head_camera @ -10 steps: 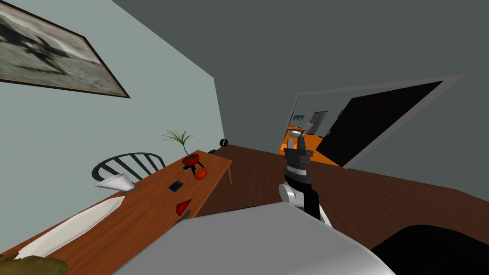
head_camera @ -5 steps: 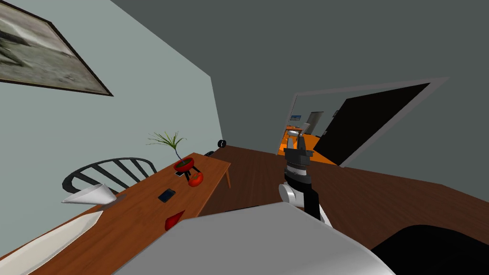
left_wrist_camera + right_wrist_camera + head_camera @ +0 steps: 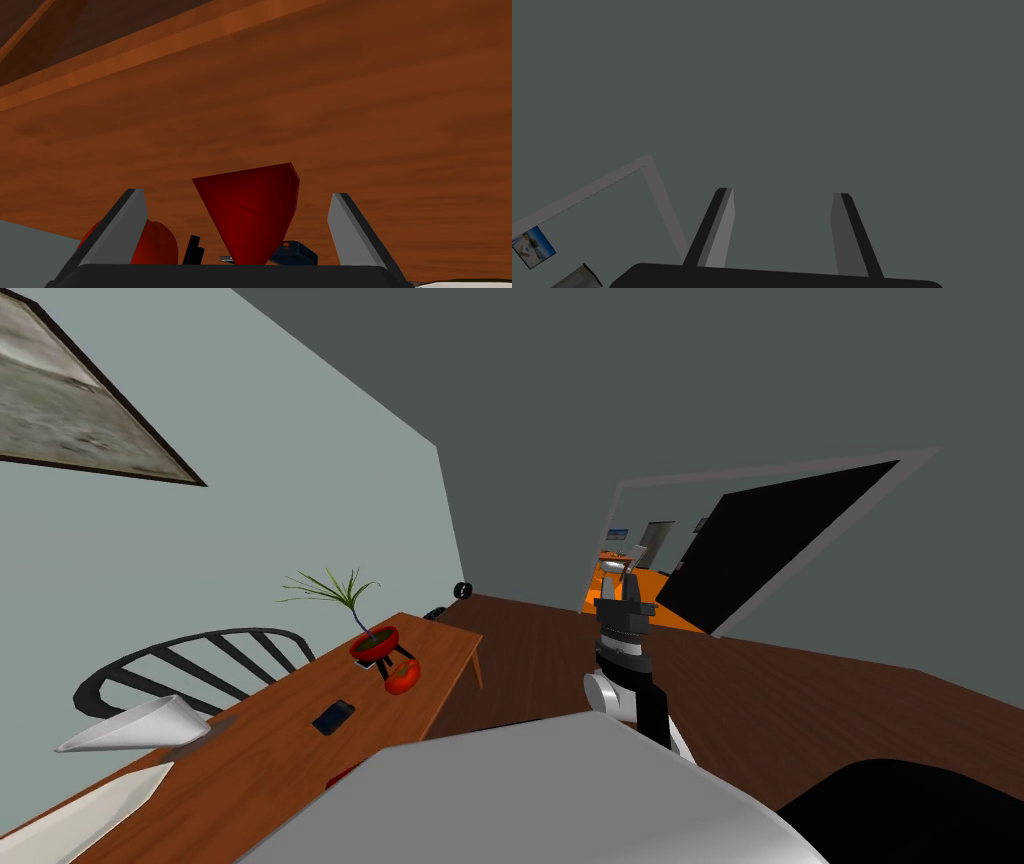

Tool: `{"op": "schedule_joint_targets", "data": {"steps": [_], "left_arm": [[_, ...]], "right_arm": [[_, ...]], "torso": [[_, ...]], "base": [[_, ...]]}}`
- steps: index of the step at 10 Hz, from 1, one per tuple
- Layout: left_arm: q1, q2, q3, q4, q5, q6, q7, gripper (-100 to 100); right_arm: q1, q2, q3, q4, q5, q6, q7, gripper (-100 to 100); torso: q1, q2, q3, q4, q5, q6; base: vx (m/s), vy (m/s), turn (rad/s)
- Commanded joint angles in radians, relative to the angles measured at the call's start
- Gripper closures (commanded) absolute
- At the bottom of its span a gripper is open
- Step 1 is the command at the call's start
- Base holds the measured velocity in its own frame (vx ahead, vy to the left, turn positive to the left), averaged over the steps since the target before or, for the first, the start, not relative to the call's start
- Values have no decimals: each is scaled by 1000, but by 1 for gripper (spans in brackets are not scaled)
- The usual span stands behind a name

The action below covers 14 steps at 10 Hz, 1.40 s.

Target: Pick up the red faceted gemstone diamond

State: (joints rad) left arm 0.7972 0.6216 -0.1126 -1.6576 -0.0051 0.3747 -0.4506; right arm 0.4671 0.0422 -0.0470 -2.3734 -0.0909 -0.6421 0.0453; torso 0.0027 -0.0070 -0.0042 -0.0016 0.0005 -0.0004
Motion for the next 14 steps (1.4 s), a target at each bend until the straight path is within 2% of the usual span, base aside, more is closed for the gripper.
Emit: {"op": "schedule_joint_targets", "data": {"steps": [1, 2, 3, 4, 8, 9, 10, 14], "left_arm": [[-9, 30, -5, 12, -1, 15, -8, -100], [-5, 13, -3, 10, -5, 8, -6, -100], [-6, 15, -3, 11, -6, 9, -8, 0], [-26, 4, -6, 46, -12, -3, -5, -100], [-74, -21, -11, 128, -27, -31, 2, -100], [-67, -18, -10, 118, -25, -28, 1, -100], [-69, -19, -10, 121, -26, -30, 1, 100], [-68, -18, -10, 120, -26, -30, 1, 100]], "right_arm": [[0, 0, 0, 0, 0, 0, 0, 0], [0, 0, 0, 0, 0, 0, 0, 0], [0, 0, 0, 0, 0, 0, 0, 0], [0, 0, 0, 0, 0, 0, 0, 0], [0, 0, 0, 0, 0, 0, 0, 0], [0, 0, 0, 0, 0, 0, 0, 0], [0, 0, 0, 0, 0, 0, 0, 0], [0, 0, 0, 0, 0, 0, 0, 0]], "torso": [[0, 0, 0, 0, 0, 0], [1, 0, 0, 0, 0, 0], [-1, 3, 2, 1, 0, 0], [-3, 6, 3, 1, -1, 0], [-3, 8, 4, 2, -1, 0], [-3, 8, 4, 2, -1, 0], [-4, 8, 4, 2, -1, 0], [-3, 7, 4, 2, 0, 0]], "base": [[99, 76, -16], [44, 41, -8], [9, 7, -1], [2, 9, -47], [-5, 12, -42], [0, 0, 0], [0, 0, 0], [0, 0, 0]]}}
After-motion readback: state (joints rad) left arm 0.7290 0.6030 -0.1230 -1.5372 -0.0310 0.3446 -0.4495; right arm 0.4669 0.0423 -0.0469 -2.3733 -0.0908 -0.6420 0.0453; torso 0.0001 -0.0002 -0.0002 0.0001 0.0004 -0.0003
